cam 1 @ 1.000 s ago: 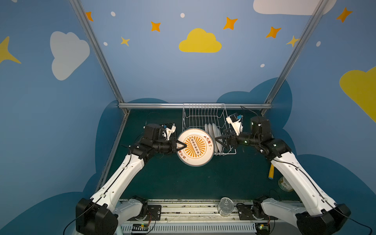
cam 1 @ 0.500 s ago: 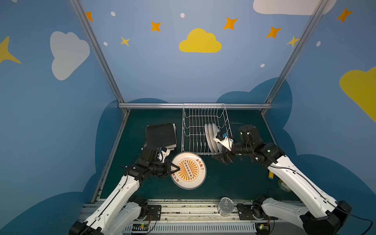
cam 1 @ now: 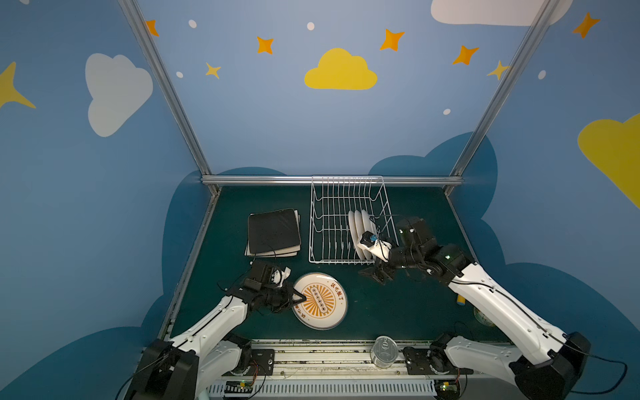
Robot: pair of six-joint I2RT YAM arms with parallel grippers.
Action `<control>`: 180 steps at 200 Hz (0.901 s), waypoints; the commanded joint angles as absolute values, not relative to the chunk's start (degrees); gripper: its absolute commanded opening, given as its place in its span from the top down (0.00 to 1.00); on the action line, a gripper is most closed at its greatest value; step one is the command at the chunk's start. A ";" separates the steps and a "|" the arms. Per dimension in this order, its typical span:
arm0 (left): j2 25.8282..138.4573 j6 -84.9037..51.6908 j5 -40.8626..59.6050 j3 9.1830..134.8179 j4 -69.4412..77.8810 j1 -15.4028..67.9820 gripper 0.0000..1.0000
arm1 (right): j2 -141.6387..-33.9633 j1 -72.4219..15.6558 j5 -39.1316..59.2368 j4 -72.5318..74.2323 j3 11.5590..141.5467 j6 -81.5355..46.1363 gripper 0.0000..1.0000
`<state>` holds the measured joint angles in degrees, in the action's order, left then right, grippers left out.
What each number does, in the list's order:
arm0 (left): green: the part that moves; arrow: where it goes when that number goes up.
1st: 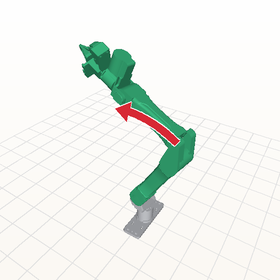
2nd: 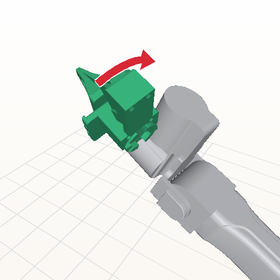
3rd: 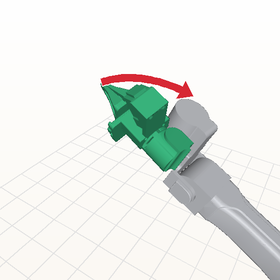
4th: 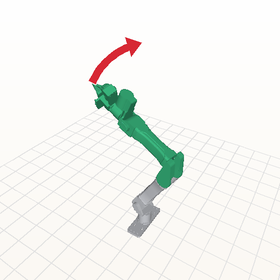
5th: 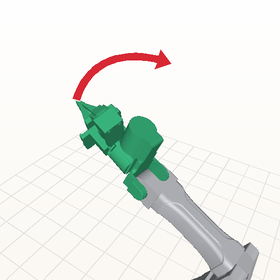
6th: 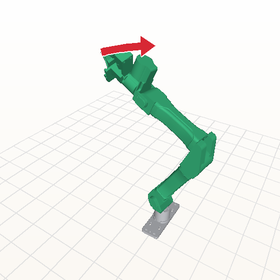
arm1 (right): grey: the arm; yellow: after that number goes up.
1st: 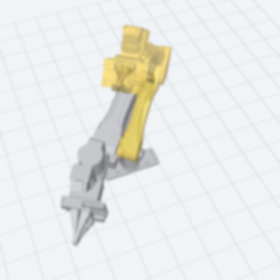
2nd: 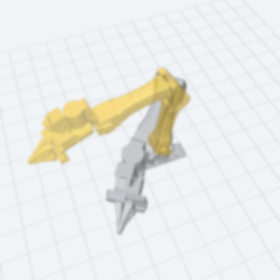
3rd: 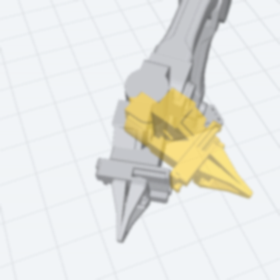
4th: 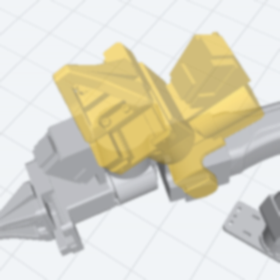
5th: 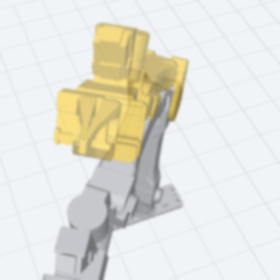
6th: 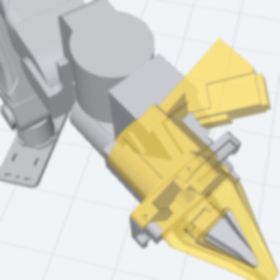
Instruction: Unload the plates from the dish rack
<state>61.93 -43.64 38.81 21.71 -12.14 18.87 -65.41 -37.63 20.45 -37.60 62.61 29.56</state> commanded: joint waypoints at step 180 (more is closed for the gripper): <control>84.04 -38.50 38.54 29.93 -3.62 19.11 0.44 | -61.41 -38.06 16.50 -32.36 56.87 29.47 0.09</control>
